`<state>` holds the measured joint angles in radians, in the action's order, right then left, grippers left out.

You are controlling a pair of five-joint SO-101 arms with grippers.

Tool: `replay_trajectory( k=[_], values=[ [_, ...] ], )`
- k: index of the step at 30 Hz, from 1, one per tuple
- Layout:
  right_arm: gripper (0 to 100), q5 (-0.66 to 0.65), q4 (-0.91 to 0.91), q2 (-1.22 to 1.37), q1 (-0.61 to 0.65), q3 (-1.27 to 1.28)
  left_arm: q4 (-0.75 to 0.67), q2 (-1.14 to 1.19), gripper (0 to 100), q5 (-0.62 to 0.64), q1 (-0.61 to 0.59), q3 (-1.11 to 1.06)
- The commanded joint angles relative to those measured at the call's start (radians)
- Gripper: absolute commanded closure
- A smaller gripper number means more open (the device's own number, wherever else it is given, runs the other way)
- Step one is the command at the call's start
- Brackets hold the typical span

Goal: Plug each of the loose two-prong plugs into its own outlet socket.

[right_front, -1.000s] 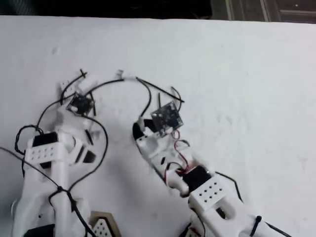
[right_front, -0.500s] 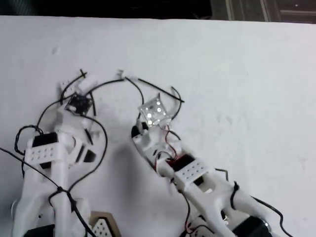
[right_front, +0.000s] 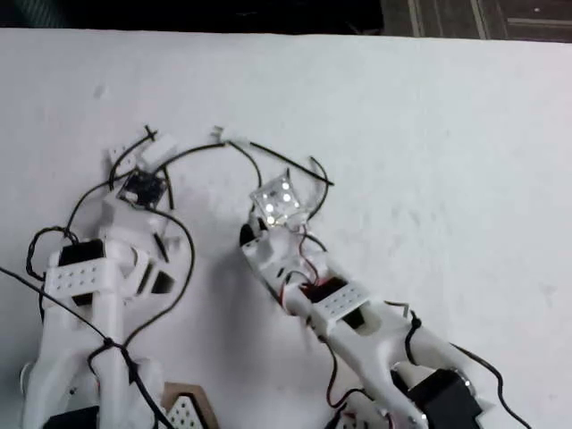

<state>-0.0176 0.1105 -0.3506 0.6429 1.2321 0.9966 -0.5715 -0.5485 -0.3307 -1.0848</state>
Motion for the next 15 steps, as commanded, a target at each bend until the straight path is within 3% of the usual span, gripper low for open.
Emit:
replay_trajectory(
  k=[1, 15],
  values=[
    [98.2, -0.009, 0.019, -0.001, -0.015, -0.04, -0.009, -0.028, 71, 0.011, -0.007, -0.002],
    [98.2, -0.005, 0.016, 0.001, -0.038, -0.038, -0.006, -0.028, 71, 0.012, -0.007, -0.002]
  ],
)
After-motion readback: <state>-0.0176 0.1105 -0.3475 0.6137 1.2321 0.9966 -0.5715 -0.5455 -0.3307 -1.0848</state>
